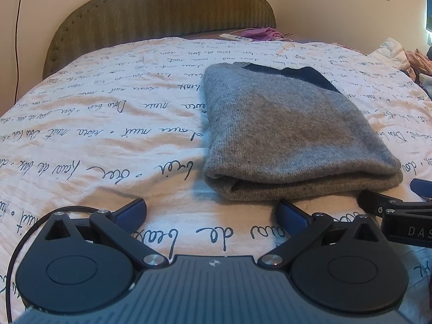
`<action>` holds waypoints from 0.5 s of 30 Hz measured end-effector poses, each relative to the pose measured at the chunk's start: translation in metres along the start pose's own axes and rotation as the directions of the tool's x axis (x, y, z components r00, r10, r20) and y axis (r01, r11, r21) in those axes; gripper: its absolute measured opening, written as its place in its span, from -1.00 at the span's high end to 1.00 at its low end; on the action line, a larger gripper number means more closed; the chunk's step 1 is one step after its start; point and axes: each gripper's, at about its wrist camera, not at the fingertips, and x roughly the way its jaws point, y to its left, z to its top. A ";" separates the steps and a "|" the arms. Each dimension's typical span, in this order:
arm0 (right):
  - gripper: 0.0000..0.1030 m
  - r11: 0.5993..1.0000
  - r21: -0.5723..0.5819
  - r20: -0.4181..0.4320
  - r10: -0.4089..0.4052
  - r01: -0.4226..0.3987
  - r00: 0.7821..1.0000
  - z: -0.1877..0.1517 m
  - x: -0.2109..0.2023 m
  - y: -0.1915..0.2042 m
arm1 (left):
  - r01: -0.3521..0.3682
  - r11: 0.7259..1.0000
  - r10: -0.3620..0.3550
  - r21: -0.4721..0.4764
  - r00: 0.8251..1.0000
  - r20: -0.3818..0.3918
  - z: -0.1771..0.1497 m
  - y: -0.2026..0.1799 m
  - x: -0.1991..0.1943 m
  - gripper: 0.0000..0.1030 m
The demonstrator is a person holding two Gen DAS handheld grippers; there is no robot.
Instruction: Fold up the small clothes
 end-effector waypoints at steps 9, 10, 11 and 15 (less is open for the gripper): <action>-1.00 1.000 0.000 0.000 0.000 0.000 1.000 0.000 0.000 0.000 | 0.007 1.000 -0.007 -0.005 1.000 0.005 -0.001 0.002 0.001 -1.00; -1.00 1.000 0.000 0.000 0.001 -0.001 1.000 0.000 0.000 0.000 | 0.007 1.000 -0.007 -0.006 1.000 0.005 -0.002 0.002 0.001 -1.00; -1.00 1.000 0.000 0.000 0.000 0.000 1.000 0.000 0.000 0.000 | 0.008 1.000 -0.008 -0.007 1.000 0.005 -0.002 0.003 0.001 -1.00; -1.00 1.000 0.001 0.000 0.001 -0.001 1.000 0.000 0.000 0.000 | 0.010 1.000 -0.009 -0.011 1.000 0.004 -0.002 0.002 0.001 -1.00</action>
